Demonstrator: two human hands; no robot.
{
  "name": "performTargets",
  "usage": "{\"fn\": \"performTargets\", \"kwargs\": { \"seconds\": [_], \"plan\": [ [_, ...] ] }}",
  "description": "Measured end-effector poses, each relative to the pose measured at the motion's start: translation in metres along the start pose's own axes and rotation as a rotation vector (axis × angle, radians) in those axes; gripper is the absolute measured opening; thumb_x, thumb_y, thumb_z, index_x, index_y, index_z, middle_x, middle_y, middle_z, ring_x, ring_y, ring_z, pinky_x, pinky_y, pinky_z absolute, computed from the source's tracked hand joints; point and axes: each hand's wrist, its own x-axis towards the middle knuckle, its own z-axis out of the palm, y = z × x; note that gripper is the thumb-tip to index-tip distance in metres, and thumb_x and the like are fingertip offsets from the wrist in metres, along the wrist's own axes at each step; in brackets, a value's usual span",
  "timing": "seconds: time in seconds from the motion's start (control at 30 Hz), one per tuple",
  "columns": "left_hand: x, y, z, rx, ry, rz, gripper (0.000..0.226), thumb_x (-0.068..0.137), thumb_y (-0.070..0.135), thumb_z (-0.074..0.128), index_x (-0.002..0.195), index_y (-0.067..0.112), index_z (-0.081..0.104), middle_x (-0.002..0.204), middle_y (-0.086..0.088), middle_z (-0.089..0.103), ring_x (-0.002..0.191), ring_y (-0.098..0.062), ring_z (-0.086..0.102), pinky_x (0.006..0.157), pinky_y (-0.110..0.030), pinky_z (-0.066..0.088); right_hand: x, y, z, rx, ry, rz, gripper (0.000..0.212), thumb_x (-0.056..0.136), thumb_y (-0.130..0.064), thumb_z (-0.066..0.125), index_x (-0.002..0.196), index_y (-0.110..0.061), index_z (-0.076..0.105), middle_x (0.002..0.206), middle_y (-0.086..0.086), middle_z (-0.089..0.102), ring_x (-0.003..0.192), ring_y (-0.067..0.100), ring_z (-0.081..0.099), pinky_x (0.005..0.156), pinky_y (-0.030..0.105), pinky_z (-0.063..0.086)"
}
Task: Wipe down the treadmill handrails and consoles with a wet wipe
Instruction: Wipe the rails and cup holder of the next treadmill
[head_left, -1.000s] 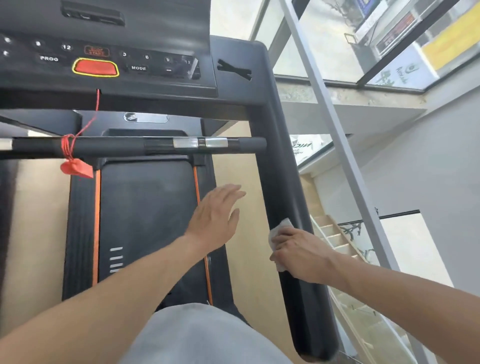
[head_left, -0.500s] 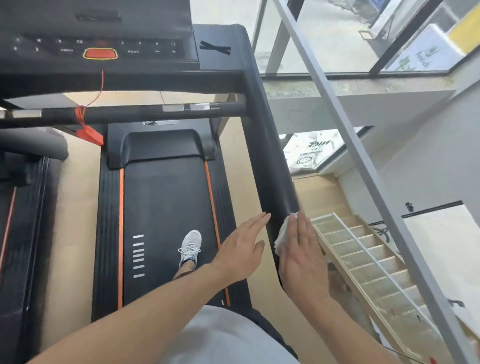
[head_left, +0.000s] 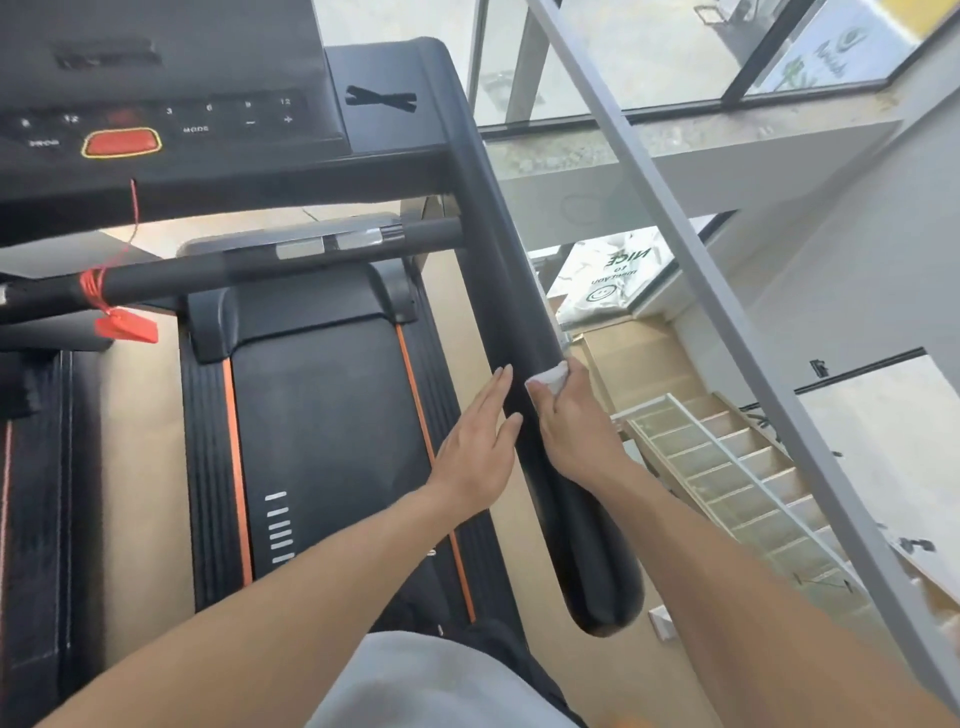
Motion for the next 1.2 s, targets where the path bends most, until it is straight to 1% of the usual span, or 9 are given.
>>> {"fn": "performTargets", "kwargs": {
  "seconds": [0.17, 0.43, 0.6, 0.7, 0.83, 1.03, 1.1, 1.13, 1.2],
  "plan": [
    [0.053, 0.003, -0.021, -0.165, 0.043, -0.083, 0.056, 0.11, 0.029, 0.034, 0.16, 0.039, 0.012, 0.165, 0.022, 0.015, 0.15, 0.005, 0.013, 0.125, -0.024, 0.012, 0.072, -0.04, 0.001, -0.089, -0.038, -0.06, 0.073, 0.107, -0.048, 0.034, 0.162, -0.016, -0.002, 0.157, 0.01, 0.038, 0.14, 0.03, 0.042, 0.108, 0.044, 0.037],
    [0.099, 0.004, -0.026, -0.301, -0.023, -0.14, 0.092, 0.097, 0.058, 0.053, 0.156, 0.047, -0.016, 0.163, 0.03, -0.014, 0.147, 0.013, -0.004, 0.118, -0.02, 0.004, 0.201, -0.11, 0.005, -0.082, -0.07, -0.129, 0.081, 0.107, -0.039, 0.039, 0.16, -0.017, -0.017, 0.155, 0.016, 0.032, 0.135, 0.035, 0.043, 0.115, 0.045, 0.033],
    [0.106, -0.001, -0.026, -0.36, -0.071, -0.131, 0.095, 0.097, 0.057, 0.055, 0.153, 0.048, -0.02, 0.16, 0.032, -0.022, 0.142, 0.02, -0.015, 0.117, -0.019, -0.002, 0.249, -0.125, -0.008, 0.074, -0.164, -0.044, 0.048, 0.102, -0.06, 0.034, 0.143, -0.037, 0.03, 0.14, -0.014, 0.043, 0.127, 0.015, 0.041, 0.109, 0.026, 0.024],
    [0.105, 0.0, -0.033, -0.368, -0.088, -0.155, 0.097, 0.094, 0.061, 0.057, 0.151, 0.053, -0.02, 0.158, 0.037, -0.02, 0.141, 0.022, -0.013, 0.118, -0.021, 0.002, 0.236, -0.116, -0.014, 0.32, -0.171, 0.171, 0.061, 0.097, -0.072, 0.033, 0.117, -0.024, 0.065, 0.117, -0.013, 0.068, 0.11, 0.008, 0.064, 0.103, 0.031, 0.048],
    [0.106, -0.001, -0.038, -0.381, -0.075, -0.17, 0.098, 0.094, 0.058, 0.06, 0.152, 0.053, -0.018, 0.161, 0.035, -0.016, 0.142, 0.021, -0.009, 0.123, -0.025, 0.003, 0.191, -0.078, -0.017, 0.441, -0.27, 0.317, 0.052, 0.106, -0.059, 0.031, 0.098, -0.025, 0.069, 0.085, -0.006, 0.079, 0.08, 0.009, 0.075, 0.074, 0.027, 0.056],
    [0.109, 0.008, -0.039, -0.417, -0.015, -0.189, 0.098, 0.094, 0.044, 0.068, 0.159, 0.044, -0.005, 0.167, 0.022, 0.006, 0.152, 0.002, 0.007, 0.119, -0.017, 0.01, 0.12, -0.039, -0.026, 0.425, -0.316, 0.225, 0.058, 0.109, -0.054, 0.026, 0.149, -0.02, 0.049, 0.13, -0.022, 0.056, 0.118, -0.006, 0.054, 0.081, 0.003, 0.045],
    [0.11, 0.009, -0.042, -0.393, 0.004, -0.201, 0.099, 0.09, 0.048, 0.071, 0.159, 0.046, -0.001, 0.167, 0.016, 0.013, 0.153, -0.005, 0.015, 0.121, -0.022, 0.014, 0.097, -0.034, -0.028, 0.37, -0.282, 0.125, 0.061, 0.111, -0.046, 0.025, 0.148, 0.0, 0.042, 0.153, 0.002, 0.04, 0.119, 0.015, 0.056, 0.08, 0.009, 0.046],
    [0.108, 0.01, -0.044, -0.377, -0.001, -0.211, 0.099, 0.09, 0.05, 0.071, 0.159, 0.046, 0.0, 0.167, 0.013, 0.016, 0.153, -0.009, 0.018, 0.121, -0.024, 0.016, 0.085, -0.028, -0.027, 0.32, -0.269, 0.079, 0.059, 0.113, -0.04, 0.026, 0.14, 0.009, 0.043, 0.106, -0.003, 0.04, 0.109, 0.03, 0.053, 0.086, 0.023, 0.045],
    [0.099, 0.016, -0.046, -0.357, -0.011, -0.218, 0.094, 0.092, 0.049, 0.068, 0.159, 0.044, 0.003, 0.166, 0.007, 0.022, 0.152, -0.013, 0.024, 0.114, -0.023, 0.02, 0.058, -0.015, -0.024, 0.237, -0.236, 0.03, 0.052, 0.113, -0.035, 0.029, 0.142, 0.007, 0.039, 0.124, 0.025, 0.055, 0.112, 0.031, 0.049, 0.089, 0.021, 0.042]
  ]
}}
